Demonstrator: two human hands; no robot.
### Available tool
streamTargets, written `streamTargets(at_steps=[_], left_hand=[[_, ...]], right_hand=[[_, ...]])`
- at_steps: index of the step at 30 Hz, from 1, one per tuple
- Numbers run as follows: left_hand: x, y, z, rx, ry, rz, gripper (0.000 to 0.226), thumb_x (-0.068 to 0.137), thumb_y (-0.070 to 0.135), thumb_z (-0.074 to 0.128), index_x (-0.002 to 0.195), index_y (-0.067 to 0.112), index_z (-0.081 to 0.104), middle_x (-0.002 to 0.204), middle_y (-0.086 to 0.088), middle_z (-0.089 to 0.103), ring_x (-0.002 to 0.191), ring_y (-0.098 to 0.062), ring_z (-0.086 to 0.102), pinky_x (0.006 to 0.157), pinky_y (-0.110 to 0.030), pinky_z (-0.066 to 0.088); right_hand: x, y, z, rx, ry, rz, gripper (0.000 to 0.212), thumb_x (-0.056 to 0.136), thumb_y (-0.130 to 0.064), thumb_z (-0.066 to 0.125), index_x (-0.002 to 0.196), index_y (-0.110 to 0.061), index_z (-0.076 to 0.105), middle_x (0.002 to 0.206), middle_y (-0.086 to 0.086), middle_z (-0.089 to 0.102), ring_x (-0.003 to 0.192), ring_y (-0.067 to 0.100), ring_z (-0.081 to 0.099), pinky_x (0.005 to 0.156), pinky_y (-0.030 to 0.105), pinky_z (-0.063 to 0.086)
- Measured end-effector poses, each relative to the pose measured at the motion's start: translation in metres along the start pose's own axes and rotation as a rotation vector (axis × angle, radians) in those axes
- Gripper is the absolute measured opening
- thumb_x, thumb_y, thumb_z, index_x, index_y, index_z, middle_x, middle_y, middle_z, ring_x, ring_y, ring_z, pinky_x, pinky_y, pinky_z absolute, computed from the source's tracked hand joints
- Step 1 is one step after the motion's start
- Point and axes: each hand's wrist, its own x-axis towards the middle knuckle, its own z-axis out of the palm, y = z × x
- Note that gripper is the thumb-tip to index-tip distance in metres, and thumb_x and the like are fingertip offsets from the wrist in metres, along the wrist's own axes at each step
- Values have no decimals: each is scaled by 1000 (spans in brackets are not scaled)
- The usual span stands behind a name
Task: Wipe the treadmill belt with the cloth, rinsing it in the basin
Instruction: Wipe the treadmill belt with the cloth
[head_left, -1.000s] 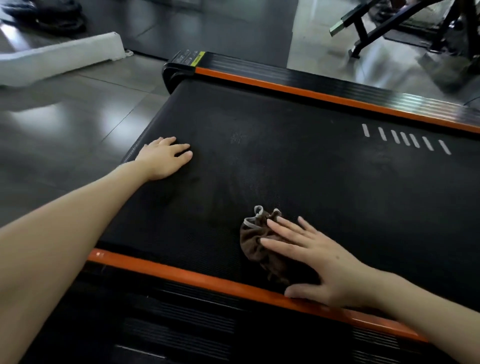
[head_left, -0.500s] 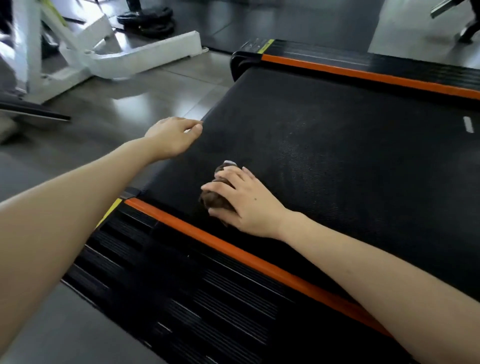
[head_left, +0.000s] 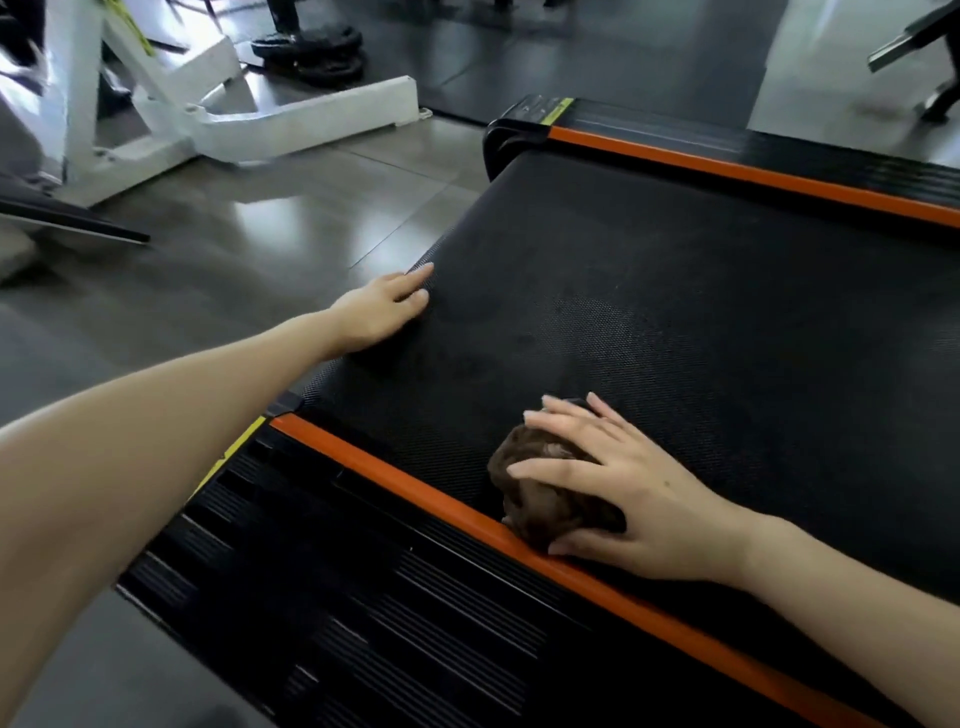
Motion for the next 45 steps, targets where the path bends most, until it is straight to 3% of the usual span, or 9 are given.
streamTargets(at_steps=[7, 11, 16, 19, 26, 36, 40, 43, 45], left_hand=[[24, -25, 4, -27, -106, 135, 45, 98, 50, 31, 142, 54, 19, 158, 12, -1, 145, -14, 11, 112, -27, 11], [32, -29, 8, -92, -101, 186, 45, 99, 49, 34, 142, 53, 22, 159, 10, -1, 145, -14, 10, 113, -27, 11], [38, -34, 7, -223, -146, 222, 44, 100, 44, 34, 143, 49, 27, 158, 11, -3, 145, -11, 7, 112, -25, 10], [38, -37, 2, -373, -218, 236, 41, 101, 42, 33, 142, 45, 31, 157, 15, -2, 142, -5, 9, 107, -20, 13], [34, -47, 0, -420, -159, 294, 44, 103, 40, 27, 147, 40, 22, 157, 17, 7, 141, 1, 8, 112, -20, 7], [40, -50, 6, -494, -147, 284, 46, 102, 42, 24, 147, 35, 25, 156, 20, 7, 141, 1, 10, 116, -26, 9], [41, -51, 6, -497, -140, 284, 47, 101, 46, 23, 147, 37, 26, 155, 22, 8, 141, 0, 11, 115, -26, 10], [42, -49, 5, -493, -131, 276, 48, 100, 48, 21, 146, 38, 28, 155, 22, 10, 141, -3, 14, 112, -24, 12], [45, -46, 3, -465, -104, 279, 48, 100, 49, 21, 146, 37, 30, 155, 20, 13, 142, -5, 16, 106, -20, 13]], right_hand=[[42, -22, 24, 84, 140, 53, 41, 88, -46, 51, 123, -27, 59, 130, 1, 52, 128, 18, 40, 114, 50, 20], [82, -39, 36, 18, 222, 40, 29, 88, -39, 55, 108, -22, 67, 106, 1, 57, 103, 21, 52, 96, 48, 35], [148, -55, 50, -67, 297, 43, 30, 86, -43, 56, 100, -22, 71, 94, 2, 59, 86, 24, 53, 79, 45, 39], [165, -60, 49, -86, 285, 103, 34, 85, -47, 53, 103, -24, 70, 95, 2, 59, 84, 24, 52, 74, 43, 40], [33, -37, 13, -104, 171, 284, 24, 92, -46, 48, 112, -32, 53, 98, -3, 52, 83, 17, 50, 72, 41, 45], [147, -36, 41, -302, 317, 243, 28, 82, -49, 56, 86, -22, 64, 89, -3, 57, 78, 19, 52, 70, 39, 37], [150, 17, 22, -417, 391, 530, 33, 73, -43, 48, 85, -17, 63, 89, 1, 59, 79, 26, 55, 69, 38, 34], [135, 73, -10, -482, 418, 974, 31, 82, -35, 52, 105, -17, 62, 112, 8, 54, 102, 34, 51, 81, 40, 35], [116, 99, -29, -298, 413, 1074, 36, 89, -37, 52, 122, -25, 57, 134, 6, 45, 124, 33, 40, 99, 45, 34]])
